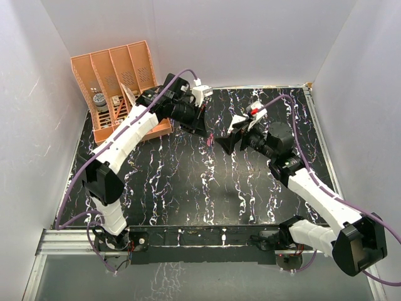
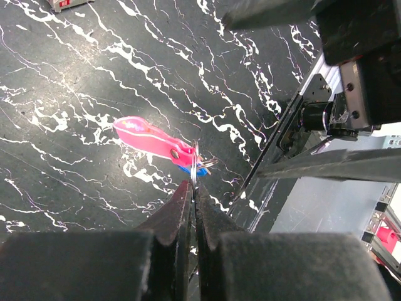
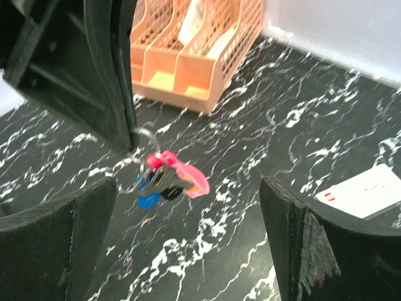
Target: Put the keys on the keyring
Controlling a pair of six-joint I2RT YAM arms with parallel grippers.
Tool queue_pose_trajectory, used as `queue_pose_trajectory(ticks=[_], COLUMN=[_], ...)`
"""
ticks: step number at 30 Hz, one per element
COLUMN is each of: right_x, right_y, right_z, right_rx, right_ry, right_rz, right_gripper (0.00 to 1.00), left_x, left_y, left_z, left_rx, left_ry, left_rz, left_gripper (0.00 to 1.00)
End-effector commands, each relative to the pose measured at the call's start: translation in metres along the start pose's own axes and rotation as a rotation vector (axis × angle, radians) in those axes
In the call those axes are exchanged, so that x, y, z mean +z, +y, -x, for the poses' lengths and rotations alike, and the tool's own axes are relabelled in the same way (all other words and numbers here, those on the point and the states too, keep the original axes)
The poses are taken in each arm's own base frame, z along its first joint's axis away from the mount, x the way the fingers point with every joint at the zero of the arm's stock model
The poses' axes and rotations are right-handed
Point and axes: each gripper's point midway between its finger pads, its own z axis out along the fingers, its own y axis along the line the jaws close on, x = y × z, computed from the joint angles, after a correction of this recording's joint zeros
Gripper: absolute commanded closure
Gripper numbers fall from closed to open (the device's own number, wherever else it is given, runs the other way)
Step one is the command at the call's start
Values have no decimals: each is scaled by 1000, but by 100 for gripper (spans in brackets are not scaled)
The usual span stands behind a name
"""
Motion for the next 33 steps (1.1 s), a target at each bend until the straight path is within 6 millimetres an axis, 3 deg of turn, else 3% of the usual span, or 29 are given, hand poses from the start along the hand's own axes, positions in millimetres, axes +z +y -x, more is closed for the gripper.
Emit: queue_pose_trajectory(ticks=[1,9,23,33], right_x=[-2,12,34,34], right_y=[22,35,15,-4], right_z=[-7,-26,-34,-34], right_rx=[-12,-15,-32,-81], right_ry=[8,54,53,65], right_rz=[78,100,29,-61], right_gripper=[3,3,2,2], left_x=[-11,-11,-16,-21], left_y=[-11,-14,-32,-37], left_z=[5,4,-11,-31], left_rx=[15,19,37,22], left_ry=[-4,2,21,56], left_rz=[-8,-14,-40,-41], left_gripper=[100,100,100,100])
